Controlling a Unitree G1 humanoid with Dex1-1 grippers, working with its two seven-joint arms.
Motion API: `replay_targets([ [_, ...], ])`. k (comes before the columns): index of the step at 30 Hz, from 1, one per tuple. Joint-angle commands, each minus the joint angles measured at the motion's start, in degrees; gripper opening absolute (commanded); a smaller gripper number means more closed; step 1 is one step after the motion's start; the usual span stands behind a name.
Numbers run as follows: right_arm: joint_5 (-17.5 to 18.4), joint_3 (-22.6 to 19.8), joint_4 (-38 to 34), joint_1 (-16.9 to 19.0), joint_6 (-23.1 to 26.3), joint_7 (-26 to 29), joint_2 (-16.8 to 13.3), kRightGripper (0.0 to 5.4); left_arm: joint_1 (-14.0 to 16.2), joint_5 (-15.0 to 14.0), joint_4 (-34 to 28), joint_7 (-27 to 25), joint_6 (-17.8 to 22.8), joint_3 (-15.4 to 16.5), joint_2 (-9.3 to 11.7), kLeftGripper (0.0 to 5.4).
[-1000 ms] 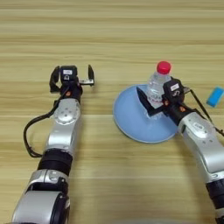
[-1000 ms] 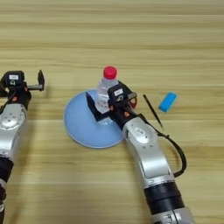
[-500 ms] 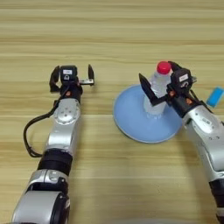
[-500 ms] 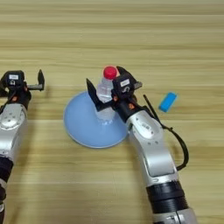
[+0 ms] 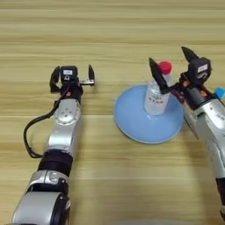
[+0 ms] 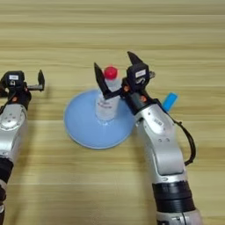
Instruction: Move the objects on the table
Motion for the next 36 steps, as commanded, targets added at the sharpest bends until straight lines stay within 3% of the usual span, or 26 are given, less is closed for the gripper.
replay_targets([
  [1,1.53,-4.70,0.08,-2.62,-1.32,-1.81,-1.18,5.39,-0.13,0.66,-0.14,0.30,-0.07,-0.01,-0.16,5.40],
  [8,2.00,-11.90,3.96,-5.57,-2.31,-6.12,-3.02,5.39,-0.15,0.63,-0.26,0.28,-0.19,-0.02,-0.20,5.40],
  [12,-1.21,-14.88,9.40,-6.18,-2.77,-9.82,-5.42,5.39,-0.10,0.73,-0.58,0.32,-0.41,-0.08,-0.22,5.40],
  [24,-8.11,-15.21,26.63,-7.83,-2.32,-14.82,-10.24,5.39,-0.02,2.20,-0.99,0.69,-1.29,-0.46,0.18,5.40],
  [33,-4.16,-14.01,34.76,-9.86,-9.61,-8.41,-8.51,5.39,-0.21,2.74,-0.77,0.35,-1.78,-0.49,0.21,5.40],
  [36,-2.50,-14.67,38.43,-11.00,-9.66,-7.03,-8.39,5.39,-0.33,2.49,-0.73,-0.09,-2.02,-0.49,0.18,5.40],
])
